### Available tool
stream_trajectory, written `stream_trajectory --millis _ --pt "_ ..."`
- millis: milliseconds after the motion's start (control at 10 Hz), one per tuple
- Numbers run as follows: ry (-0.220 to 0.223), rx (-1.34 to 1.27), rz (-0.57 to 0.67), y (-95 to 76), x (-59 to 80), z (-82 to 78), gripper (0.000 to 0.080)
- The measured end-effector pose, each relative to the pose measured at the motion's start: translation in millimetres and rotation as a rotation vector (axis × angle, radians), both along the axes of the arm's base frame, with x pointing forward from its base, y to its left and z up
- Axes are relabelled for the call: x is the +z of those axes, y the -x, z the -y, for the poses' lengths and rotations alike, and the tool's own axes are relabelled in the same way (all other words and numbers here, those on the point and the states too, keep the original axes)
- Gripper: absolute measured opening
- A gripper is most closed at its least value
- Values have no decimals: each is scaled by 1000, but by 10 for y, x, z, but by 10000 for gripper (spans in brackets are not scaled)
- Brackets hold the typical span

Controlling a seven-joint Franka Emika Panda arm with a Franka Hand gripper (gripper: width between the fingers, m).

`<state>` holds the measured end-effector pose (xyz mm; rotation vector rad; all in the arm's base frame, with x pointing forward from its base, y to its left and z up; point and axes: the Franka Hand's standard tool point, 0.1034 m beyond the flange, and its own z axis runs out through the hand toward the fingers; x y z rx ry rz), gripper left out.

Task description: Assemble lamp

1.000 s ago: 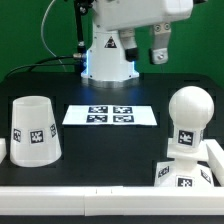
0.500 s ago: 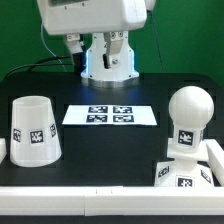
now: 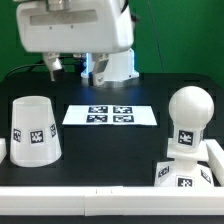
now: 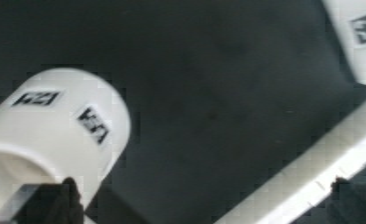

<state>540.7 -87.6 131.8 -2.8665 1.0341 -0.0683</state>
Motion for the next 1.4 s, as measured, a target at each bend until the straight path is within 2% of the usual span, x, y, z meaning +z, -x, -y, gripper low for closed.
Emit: stream_trajectory --millis 200,500,900,1000,1100,1200,1300,1400 --pt "31 43 -3 40 -199 109 698" --pt "75 75 8 50 -401 255 698" --pt "80 71 -3 84 -471 314 698" --pt "79 71 -4 84 -471 313 652" --pt "79 71 -4 84 -472 312 652" --pt "79 71 -4 85 -472 313 464" --pt "79 71 -4 85 -473 313 464" --pt "79 71 -4 85 -473 313 287"
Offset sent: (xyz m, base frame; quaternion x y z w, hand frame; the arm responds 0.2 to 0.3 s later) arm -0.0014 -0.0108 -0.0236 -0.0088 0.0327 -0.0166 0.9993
